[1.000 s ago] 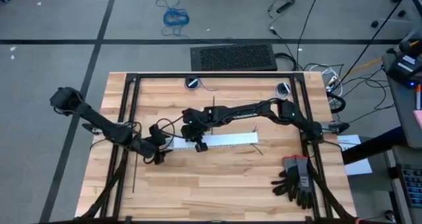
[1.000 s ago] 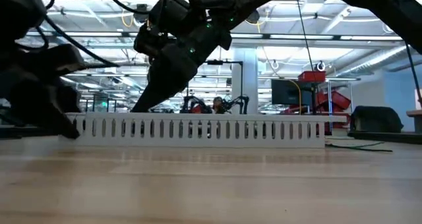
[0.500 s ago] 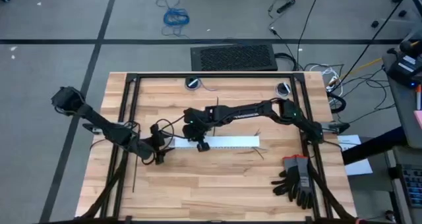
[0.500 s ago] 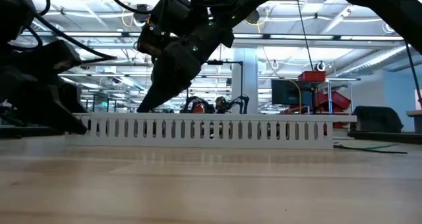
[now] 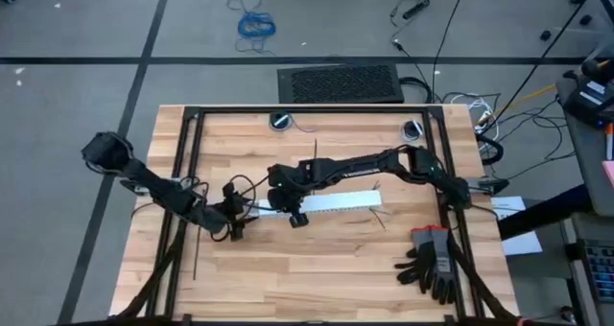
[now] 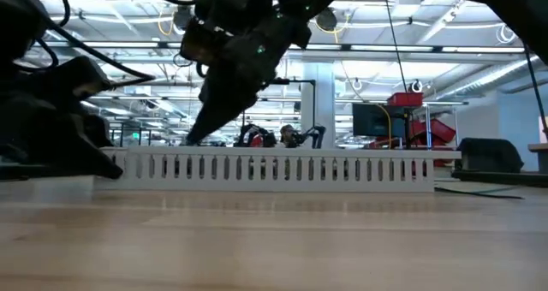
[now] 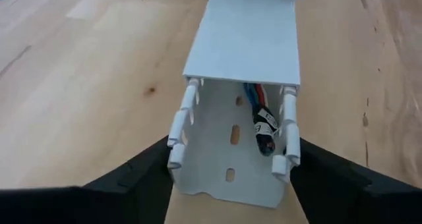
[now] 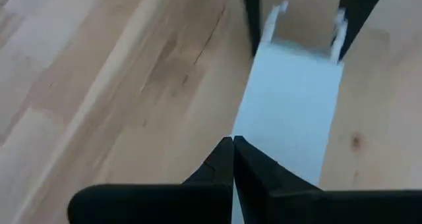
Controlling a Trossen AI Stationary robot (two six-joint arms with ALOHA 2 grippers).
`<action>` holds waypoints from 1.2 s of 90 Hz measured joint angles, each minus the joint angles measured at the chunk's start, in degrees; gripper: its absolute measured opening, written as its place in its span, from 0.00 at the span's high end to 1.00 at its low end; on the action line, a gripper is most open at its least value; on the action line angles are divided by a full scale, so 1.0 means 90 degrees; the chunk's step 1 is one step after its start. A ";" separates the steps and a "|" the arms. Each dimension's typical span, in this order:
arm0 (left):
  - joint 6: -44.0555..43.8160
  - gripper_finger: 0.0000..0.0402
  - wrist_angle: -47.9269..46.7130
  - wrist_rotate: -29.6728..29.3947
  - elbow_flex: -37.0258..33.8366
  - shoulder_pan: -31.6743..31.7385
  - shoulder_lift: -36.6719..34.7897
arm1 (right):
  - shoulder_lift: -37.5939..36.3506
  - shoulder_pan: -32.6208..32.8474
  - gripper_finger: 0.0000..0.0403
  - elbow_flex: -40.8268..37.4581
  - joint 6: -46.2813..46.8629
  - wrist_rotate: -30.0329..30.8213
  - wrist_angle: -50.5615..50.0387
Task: Ziptie cables
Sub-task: Close the cable duct
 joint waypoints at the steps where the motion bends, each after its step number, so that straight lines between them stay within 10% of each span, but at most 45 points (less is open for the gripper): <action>1: -0.0001 0.34 0.0024 0.0000 0.0000 0.0000 0.0023 | 0.0011 -0.0005 1.00 0.0000 -0.0001 -0.0006 0.0005; 64: 0.0013 0.42 0.0502 -0.0170 0.0005 0.0006 0.0440 | 0.0336 -0.0079 1.00 0.0040 -0.0018 -0.0171 0.1014; 108: -0.0008 0.42 0.0519 -0.0175 0.0017 0.0012 0.0442 | 0.0100 -0.0213 1.00 0.0375 -0.0369 0.0520 -0.0293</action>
